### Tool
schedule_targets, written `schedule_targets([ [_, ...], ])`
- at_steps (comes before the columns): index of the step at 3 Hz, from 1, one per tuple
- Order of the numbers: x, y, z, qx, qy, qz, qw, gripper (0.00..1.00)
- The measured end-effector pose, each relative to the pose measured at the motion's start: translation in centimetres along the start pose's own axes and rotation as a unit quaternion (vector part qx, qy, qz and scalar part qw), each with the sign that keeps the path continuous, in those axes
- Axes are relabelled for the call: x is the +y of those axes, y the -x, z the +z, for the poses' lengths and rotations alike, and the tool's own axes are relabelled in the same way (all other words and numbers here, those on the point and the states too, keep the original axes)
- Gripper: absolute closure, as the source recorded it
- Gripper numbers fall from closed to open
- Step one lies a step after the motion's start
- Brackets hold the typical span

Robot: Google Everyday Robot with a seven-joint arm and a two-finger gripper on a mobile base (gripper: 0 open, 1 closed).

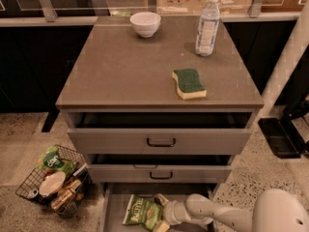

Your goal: Pick green jalapeno chip bag from bottom drawer and place on counter

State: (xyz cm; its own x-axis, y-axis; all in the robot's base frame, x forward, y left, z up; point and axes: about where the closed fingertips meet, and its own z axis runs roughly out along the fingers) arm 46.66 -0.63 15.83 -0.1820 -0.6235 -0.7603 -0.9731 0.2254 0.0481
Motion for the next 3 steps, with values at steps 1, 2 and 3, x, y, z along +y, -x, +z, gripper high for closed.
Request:
schedule_targets([
  [1, 0.3, 0.3, 2.4, -0.014, 0.016, -0.005, 0.9998, 0.00],
  [2, 0.7, 0.5, 4.7, -0.012, 0.028, -0.007, 0.9995, 0.16],
  [3, 0.9, 0.5, 4.9, -0.013, 0.029, -0.007, 0.9995, 0.39],
])
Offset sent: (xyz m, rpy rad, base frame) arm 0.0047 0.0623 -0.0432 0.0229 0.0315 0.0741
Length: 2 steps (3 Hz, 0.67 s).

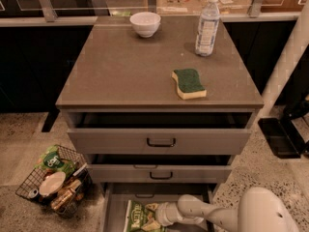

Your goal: Pick green jalapeno chip bag from bottom drawer and place on counter

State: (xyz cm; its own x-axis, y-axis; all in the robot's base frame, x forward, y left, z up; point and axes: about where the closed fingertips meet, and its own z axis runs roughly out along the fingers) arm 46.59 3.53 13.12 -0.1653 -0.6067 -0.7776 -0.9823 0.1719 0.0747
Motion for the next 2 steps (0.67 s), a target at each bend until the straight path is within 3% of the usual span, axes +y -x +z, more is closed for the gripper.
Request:
schedule_targets([
  [2, 0.34, 0.08, 0.33, -0.001, 0.003, 0.000, 1.0000, 0.87],
])
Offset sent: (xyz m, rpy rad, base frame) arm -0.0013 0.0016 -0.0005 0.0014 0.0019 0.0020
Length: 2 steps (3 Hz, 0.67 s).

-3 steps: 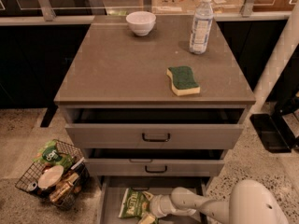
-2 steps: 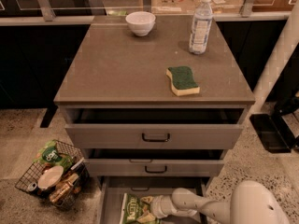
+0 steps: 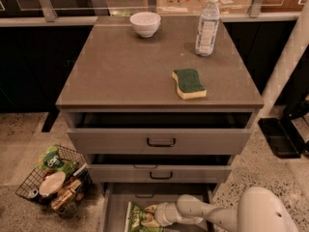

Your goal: Pick green jalapeno chip bag from bottom drawer and place on counter

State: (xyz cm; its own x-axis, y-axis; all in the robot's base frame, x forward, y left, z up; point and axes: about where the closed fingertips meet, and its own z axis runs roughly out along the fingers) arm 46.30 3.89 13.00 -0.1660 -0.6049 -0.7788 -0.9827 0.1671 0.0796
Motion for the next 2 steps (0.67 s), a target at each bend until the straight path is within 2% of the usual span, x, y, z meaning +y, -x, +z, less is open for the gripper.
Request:
schedule_targets([
  [1, 0.11, 0.30, -0.14, 0.000, 0.001, 0.000, 1.0000, 1.00],
  [2, 0.11, 0.30, -0.14, 0.000, 0.001, 0.000, 1.0000, 1.00],
])
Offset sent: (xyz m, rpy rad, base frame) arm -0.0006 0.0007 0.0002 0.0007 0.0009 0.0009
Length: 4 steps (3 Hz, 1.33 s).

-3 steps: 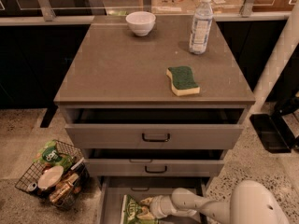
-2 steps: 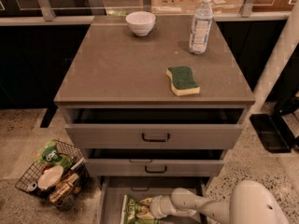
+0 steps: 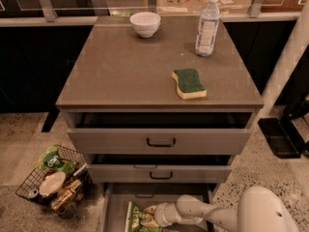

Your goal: Pick green jalapeno chip bag from bottom drawer and place on counter

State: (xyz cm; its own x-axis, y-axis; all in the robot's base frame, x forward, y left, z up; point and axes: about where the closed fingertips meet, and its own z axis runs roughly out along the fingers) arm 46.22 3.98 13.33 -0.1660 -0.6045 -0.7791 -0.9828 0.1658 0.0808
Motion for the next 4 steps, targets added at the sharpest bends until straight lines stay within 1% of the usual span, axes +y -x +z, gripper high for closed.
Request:
schedule_targets([
  [3, 0.0, 0.0, 0.0, 0.000, 0.000, 0.000, 1.0000, 1.00],
  [4, 0.8, 2.4, -3.2, 0.001, -0.022, -0.014, 0.9997, 1.00],
])
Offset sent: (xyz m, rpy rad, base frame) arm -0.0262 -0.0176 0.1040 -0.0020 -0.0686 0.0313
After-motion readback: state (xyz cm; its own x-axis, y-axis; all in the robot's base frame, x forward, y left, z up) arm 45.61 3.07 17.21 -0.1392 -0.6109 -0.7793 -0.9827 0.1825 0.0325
